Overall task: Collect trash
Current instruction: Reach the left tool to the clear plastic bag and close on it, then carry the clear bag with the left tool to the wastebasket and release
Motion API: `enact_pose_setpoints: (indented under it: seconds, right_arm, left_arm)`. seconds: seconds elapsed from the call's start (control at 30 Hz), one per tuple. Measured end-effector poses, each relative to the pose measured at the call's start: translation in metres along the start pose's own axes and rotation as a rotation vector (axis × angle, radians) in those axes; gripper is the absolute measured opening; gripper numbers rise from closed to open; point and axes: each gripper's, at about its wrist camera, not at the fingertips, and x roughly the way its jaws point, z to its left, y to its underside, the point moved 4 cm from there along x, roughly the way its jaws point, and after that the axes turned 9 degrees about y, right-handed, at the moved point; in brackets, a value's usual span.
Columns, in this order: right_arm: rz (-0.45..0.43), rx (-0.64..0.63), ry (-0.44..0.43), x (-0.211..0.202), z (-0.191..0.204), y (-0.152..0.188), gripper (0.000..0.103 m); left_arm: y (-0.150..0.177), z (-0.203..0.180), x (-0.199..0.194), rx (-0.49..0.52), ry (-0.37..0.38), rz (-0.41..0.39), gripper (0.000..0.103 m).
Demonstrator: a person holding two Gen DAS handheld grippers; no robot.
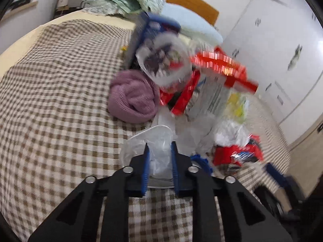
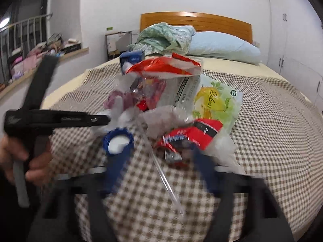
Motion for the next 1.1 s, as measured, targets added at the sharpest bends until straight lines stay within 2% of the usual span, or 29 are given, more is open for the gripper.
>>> enact_pose_setpoints:
  seconds: [0.17, 0.37, 0.4, 0.43, 0.47, 0.53, 0.77, 0.83, 0.97, 1.1]
  right_arm:
    - [0.009, 0.069, -0.034, 0.021, 0.006, -0.018, 0.046]
    - [0.02, 0.114, -0.009, 0.051, 0.015, -0.032, 0.046]
    - [0.026, 0.118, -0.017, 0.056, 0.017, -0.033, 0.035]
    - [0.031, 0.118, -0.021, 0.06, 0.017, -0.036, 0.007]
    - [0.035, 0.114, -0.02, 0.062, 0.017, -0.036, 0.001]
    - [0.019, 0.106, -0.014, 0.058, 0.018, -0.038, 0.001]
    - [-0.112, 0.097, -0.01, 0.002, 0.016, -0.061, 0.001]
    - [-0.151, 0.097, -0.014, -0.026, 0.013, -0.069, 0.001]
    - [-0.221, 0.074, 0.002, -0.088, -0.003, -0.078, 0.001]
    - [-0.263, 0.071, 0.063, -0.15, -0.034, -0.07, 0.001]
  left_arm:
    - [0.003, -0.005, -0.041, 0.023, -0.029, -0.13, 0.012]
    - [0.013, -0.007, -0.068, 0.062, -0.066, -0.194, 0.011]
    - [0.013, -0.009, -0.07, 0.071, -0.072, -0.202, 0.011]
    - [0.01, -0.007, -0.072, 0.074, -0.075, -0.207, 0.011]
    - [0.009, -0.008, -0.072, 0.077, -0.079, -0.213, 0.011]
    - [0.006, -0.009, -0.078, 0.085, -0.081, -0.234, 0.011]
    - [-0.007, -0.03, -0.119, 0.122, -0.073, -0.335, 0.01]
    - [-0.009, -0.043, -0.144, 0.13, -0.071, -0.376, 0.01]
    - [-0.004, -0.078, -0.183, 0.127, 0.003, -0.407, 0.01]
    - [0.016, -0.143, -0.218, 0.206, 0.082, -0.416, 0.01]
